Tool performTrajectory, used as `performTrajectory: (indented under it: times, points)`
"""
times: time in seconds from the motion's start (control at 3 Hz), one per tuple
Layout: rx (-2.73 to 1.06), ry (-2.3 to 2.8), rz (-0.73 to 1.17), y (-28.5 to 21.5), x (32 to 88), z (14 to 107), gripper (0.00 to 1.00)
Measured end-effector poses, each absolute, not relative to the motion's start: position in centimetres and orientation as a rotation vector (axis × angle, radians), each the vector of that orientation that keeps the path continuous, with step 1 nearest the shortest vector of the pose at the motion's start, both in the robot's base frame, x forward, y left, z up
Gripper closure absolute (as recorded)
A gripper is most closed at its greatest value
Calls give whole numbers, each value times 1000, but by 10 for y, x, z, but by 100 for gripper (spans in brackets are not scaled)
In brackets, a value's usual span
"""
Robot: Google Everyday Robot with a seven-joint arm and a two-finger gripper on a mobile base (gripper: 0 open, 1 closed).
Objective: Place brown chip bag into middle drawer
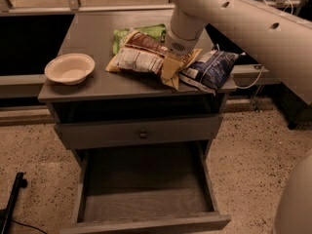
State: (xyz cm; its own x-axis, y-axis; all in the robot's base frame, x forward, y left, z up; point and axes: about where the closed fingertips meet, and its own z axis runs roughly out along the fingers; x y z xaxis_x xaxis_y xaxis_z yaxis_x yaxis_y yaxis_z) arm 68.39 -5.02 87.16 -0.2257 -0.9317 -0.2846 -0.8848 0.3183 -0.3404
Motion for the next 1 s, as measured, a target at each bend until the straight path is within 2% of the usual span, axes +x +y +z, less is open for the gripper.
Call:
performTrajectory:
  times: [0.67, 1.0]
  points:
    - [-1535, 1944, 141, -34, 634, 914, 84]
    - [-1525, 1772, 305, -39, 605, 952, 100]
